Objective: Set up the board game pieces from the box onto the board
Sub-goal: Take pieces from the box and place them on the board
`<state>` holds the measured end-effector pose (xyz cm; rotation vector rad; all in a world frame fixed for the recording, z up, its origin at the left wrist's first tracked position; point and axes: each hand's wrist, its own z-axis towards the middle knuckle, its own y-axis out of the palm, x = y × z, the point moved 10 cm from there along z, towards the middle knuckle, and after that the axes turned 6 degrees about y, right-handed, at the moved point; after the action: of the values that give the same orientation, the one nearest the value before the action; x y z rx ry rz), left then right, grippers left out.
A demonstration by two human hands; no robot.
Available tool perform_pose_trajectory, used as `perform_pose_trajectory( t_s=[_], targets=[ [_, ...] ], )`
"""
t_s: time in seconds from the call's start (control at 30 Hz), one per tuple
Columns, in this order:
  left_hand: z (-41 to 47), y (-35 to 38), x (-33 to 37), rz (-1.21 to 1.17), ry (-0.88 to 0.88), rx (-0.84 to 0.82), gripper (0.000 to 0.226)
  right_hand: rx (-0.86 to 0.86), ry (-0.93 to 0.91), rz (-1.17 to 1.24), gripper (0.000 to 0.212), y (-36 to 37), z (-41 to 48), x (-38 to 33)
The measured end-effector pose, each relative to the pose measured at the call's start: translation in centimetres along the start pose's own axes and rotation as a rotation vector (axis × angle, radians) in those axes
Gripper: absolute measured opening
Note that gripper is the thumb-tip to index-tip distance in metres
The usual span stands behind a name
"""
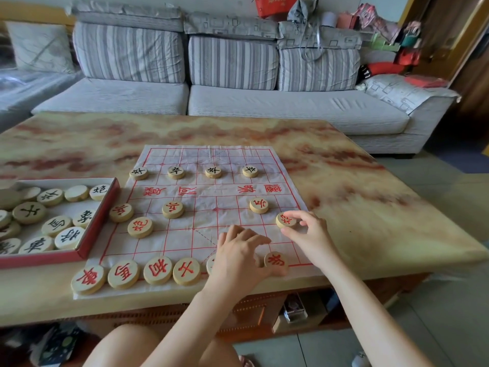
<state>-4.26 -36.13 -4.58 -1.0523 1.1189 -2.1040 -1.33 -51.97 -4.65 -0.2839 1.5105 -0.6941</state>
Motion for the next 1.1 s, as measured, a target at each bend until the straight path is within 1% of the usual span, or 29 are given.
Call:
perform_pose_trajectory(
  t_s=[0.1, 0.17, 0.23, 0.33, 0.4, 0.5, 0.6, 0.7, 0.8, 0.87, 0.93, 1.03, 1.1],
  targets=[
    [-0.3, -3.0, -2.1, -0.048, -0.056, 0.083, 0.059, -0.026, -0.040, 0.026, 0.028, 1.0, -0.1, -1.6],
    [-0.7, -5.8, -4.3, -0.087, -0.121, 0.162, 0.042, -0.053, -0.078, 0.044, 0.029, 2.2, -0.2, -3.2],
    [-1.6, -8.4, -6.7, -0.097, -0.191, 0.230, 0.027, -0.101, -0.118, 0.054, 0.028, 3.9, -0.4, -5.0],
    [-3.7, -11.4, -10.5, -0.132, -0.308, 0.290, 0.017, -0.205, -0.167, 0.059, 0.027, 7.2, -0.9, -8.1],
    [-5.3, -13.0, -12.8, -0.156, -0.382, 0.313, 0.017, -0.273, -0.188, 0.064, 0.029, 9.4, -1.2, -10.1],
    [-7.3, -15.0, -15.6, -0.145, -0.441, 0.328, 0.018, -0.347, -0.209, 0.081, 0.031, 12.4, -1.7, -12.8],
    [-9.2, -17.2, -18.1, -0.143, -0.493, 0.388, 0.019, -0.390, -0.231, 0.080, 0.029, 15.0, -2.1, -15.0],
    [-10.9, -19.0, -21.0, -0.108, -0.546, 0.403, 0.019, -0.435, -0.240, 0.083, 0.030, 17.5, -2.4, -16.6],
    [-12.9, -21.0, -23.9, -0.008, -0.594, 0.407, 0.021, -0.473, -0.278, 0.072, 0.031, 19.9, -2.9, -18.3],
    [-14.6, -22.7, -25.7, 0.106, -0.632, 0.429, 0.023, -0.492, -0.302, 0.060, 0.031, 21.6, -3.3, -19.5],
    [-16.6, -24.3, -27.8, 0.227, -0.707, 0.444, 0.025, -0.525, -0.297, 0.075, 0.030, 23.3, -3.7, -20.6],
    [-19.4, -25.2, -30.7, 0.372, -0.845, 0.379, 0.030, -0.579, -0.285, 0.094, 0.029, 25.9, -4.3, -21.9],
    [-20.4, -25.3, -31.9, 0.402, -0.893, 0.366, 0.032, -0.605, -0.288, 0.105, 0.030, 27.3, -4.8, -22.7]
  ],
)
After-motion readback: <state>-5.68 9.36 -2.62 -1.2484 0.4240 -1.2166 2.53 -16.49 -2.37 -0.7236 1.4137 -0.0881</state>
